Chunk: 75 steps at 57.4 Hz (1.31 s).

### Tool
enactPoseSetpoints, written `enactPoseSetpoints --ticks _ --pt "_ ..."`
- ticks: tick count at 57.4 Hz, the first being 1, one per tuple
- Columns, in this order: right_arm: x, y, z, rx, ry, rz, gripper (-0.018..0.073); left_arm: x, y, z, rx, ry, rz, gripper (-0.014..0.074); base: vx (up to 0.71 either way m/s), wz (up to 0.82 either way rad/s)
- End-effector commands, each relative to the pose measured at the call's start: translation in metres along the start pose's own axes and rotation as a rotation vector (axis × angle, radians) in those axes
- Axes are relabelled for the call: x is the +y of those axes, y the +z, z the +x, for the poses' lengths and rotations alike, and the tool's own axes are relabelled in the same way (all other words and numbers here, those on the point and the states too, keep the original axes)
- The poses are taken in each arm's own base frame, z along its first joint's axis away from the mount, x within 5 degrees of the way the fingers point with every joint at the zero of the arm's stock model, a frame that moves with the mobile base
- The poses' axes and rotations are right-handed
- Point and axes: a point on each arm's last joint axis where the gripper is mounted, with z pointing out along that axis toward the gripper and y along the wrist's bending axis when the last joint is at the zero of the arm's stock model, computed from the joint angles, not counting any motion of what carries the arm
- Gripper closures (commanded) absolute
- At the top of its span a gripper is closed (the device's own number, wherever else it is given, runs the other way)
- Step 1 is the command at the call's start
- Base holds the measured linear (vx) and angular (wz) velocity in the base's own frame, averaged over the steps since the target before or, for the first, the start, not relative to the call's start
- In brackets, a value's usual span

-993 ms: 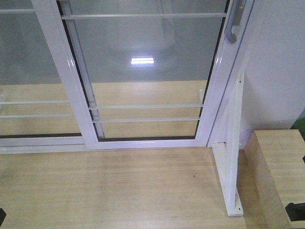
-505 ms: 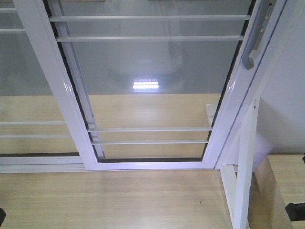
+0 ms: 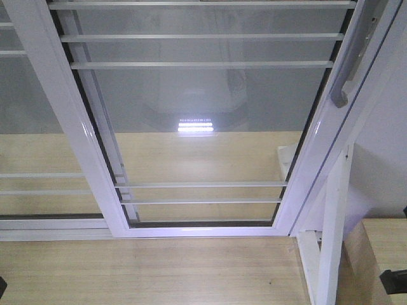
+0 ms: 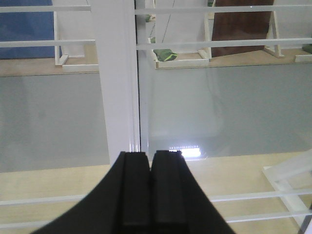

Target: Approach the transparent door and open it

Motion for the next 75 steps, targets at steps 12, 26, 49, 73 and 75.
enactPoseSetpoints --ticks 12,26,49,73,75 --pt "0.0 0.002 -0.004 -0.034 -0.011 0.001 0.0564 0.0 0.001 -0.002 -0.035 -0.011 0.003 0.0594 -0.01 -0.01" --pt "0.0 0.002 -0.004 -0.031 -0.011 0.0 0.0564 0.0 0.001 -0.002 -0.035 -0.011 0.003 0.0594 0.0 0.0" --pt "0.0 0.002 -0.004 -0.031 -0.011 0.0 0.0564 0.0 0.0 -0.011 -0.133 0.048 -0.006 0.0594 0.0 0.0" --pt "-0.001 -0.002 -0.03 -0.324 -0.044 0.022 0.0564 0.0 -0.005 -0.032 -0.375 0.047 -0.009 0.0594 0.0 0.0" --pt "-0.002 -0.003 -0.033 -0.344 -0.06 0.026 0.0564 0.0 -0.006 -0.033 -0.385 0.034 -0.009 0.0594 0.0 0.0"
